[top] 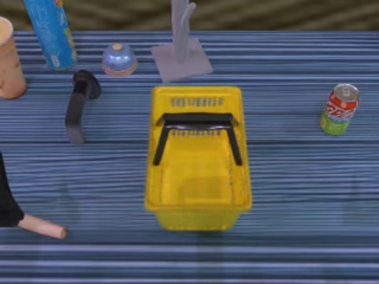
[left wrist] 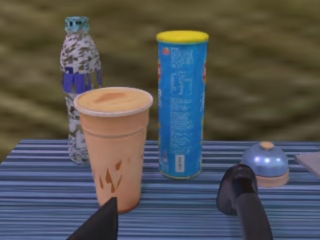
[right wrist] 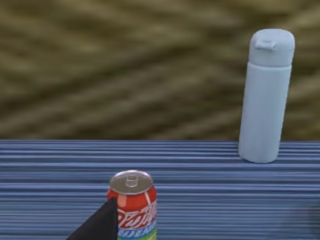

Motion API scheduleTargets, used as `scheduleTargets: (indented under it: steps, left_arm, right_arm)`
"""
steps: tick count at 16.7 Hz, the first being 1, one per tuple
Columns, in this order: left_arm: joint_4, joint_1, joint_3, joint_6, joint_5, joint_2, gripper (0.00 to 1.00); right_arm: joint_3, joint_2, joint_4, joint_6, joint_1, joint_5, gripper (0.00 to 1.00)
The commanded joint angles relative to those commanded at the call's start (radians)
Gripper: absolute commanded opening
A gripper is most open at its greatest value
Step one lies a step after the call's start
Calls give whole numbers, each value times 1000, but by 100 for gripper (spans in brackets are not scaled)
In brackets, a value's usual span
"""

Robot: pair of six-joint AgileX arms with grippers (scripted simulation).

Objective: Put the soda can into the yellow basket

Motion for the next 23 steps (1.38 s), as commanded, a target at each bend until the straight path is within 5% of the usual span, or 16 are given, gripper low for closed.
scheduleTargets:
  steps: [9, 23]
  left_arm:
    - [0, 0, 0, 0, 0, 0, 100]
    - [0, 0, 0, 0, 0, 0, 100]
  right_arm:
    - [280, 285, -178, -83, 19, -3, 100]
    - [1649, 1838, -1052, -462, 87, 8, 100]
